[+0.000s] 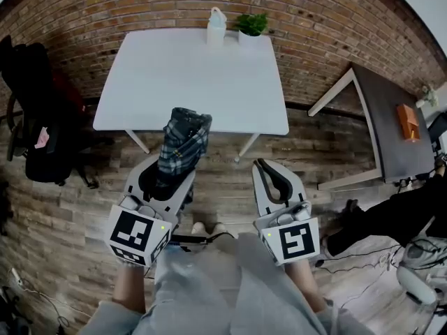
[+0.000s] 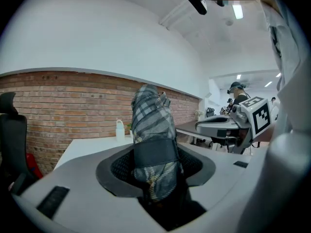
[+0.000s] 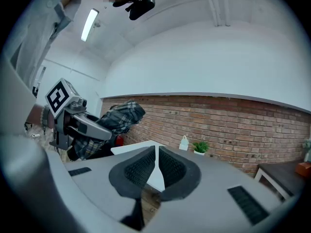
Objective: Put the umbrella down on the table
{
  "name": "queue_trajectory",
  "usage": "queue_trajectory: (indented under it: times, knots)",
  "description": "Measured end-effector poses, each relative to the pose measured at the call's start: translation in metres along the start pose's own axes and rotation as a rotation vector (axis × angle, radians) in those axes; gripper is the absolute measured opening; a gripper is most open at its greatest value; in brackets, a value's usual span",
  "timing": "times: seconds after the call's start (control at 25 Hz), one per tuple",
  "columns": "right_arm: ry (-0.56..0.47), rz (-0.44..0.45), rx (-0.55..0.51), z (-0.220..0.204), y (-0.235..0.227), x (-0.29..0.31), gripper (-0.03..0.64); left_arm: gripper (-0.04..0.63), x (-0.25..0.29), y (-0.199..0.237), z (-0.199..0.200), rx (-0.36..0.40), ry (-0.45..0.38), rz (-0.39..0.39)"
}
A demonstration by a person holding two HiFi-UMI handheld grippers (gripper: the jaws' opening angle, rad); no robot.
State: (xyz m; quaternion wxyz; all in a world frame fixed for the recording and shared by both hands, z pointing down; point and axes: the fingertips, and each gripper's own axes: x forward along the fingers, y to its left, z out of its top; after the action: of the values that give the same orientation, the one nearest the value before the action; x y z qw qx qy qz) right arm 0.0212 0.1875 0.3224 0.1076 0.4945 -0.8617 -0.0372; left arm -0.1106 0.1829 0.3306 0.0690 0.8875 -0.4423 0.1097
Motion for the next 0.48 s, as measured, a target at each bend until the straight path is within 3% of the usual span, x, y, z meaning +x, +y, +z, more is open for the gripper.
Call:
queue_trajectory:
  times: [0.48]
  knots:
    - [-0.030,-0.010,0.007,0.0049,0.0049,0.0006,0.052,0.236,-0.0042,0.0045,0.0006,-0.005,-0.007,0.000]
